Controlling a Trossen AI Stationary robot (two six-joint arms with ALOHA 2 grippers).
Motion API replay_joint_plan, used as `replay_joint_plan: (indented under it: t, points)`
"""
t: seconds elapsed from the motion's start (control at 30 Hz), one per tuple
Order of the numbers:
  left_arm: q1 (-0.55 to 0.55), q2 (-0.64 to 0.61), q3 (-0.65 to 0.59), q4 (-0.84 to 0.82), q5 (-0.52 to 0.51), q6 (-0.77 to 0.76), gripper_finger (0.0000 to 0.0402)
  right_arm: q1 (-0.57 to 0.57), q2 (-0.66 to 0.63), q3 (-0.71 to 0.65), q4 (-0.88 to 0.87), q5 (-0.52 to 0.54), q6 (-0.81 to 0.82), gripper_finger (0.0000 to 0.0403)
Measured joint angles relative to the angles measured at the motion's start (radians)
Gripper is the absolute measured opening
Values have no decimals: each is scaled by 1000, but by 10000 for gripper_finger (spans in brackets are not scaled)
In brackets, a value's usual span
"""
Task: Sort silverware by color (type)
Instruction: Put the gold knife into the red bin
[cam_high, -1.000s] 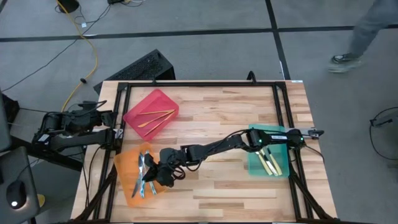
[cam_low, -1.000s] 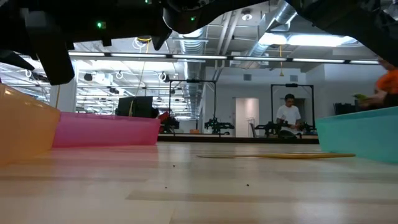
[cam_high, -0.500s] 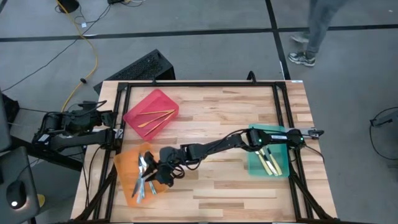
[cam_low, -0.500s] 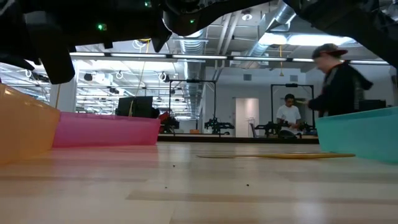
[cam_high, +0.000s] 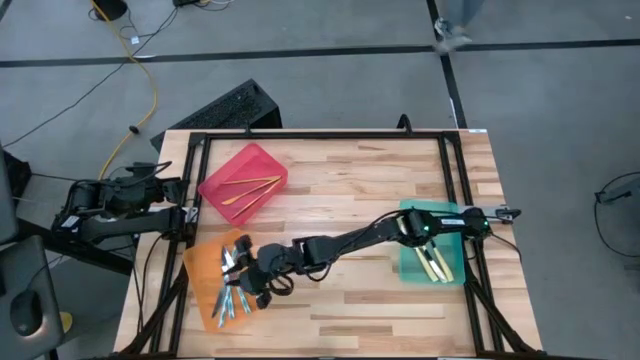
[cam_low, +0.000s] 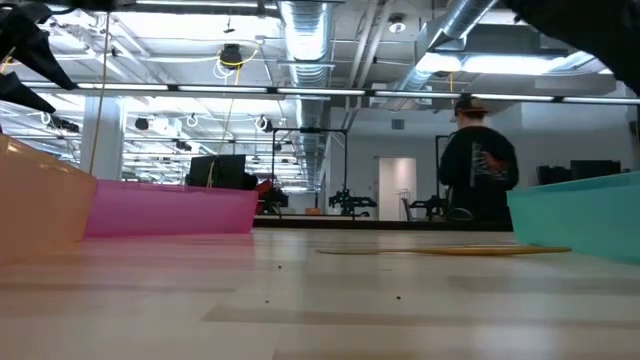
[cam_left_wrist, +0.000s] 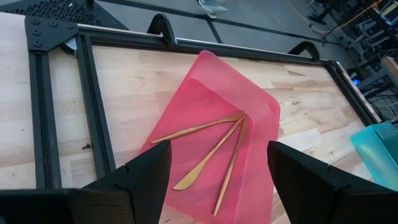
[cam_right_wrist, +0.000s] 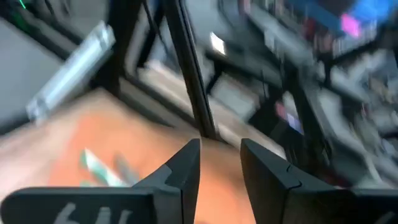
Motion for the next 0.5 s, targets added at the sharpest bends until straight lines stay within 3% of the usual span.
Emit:
replay_joint_plan:
  t: [0.2, 0.5]
  points:
    - [0, 0, 0, 0, 0, 0, 247, 40, -132, 3, -374, 199, 83, 134]
    - [0, 0, 0, 0, 1, 0, 247, 24, -268, 2, -952, 208, 259, 134]
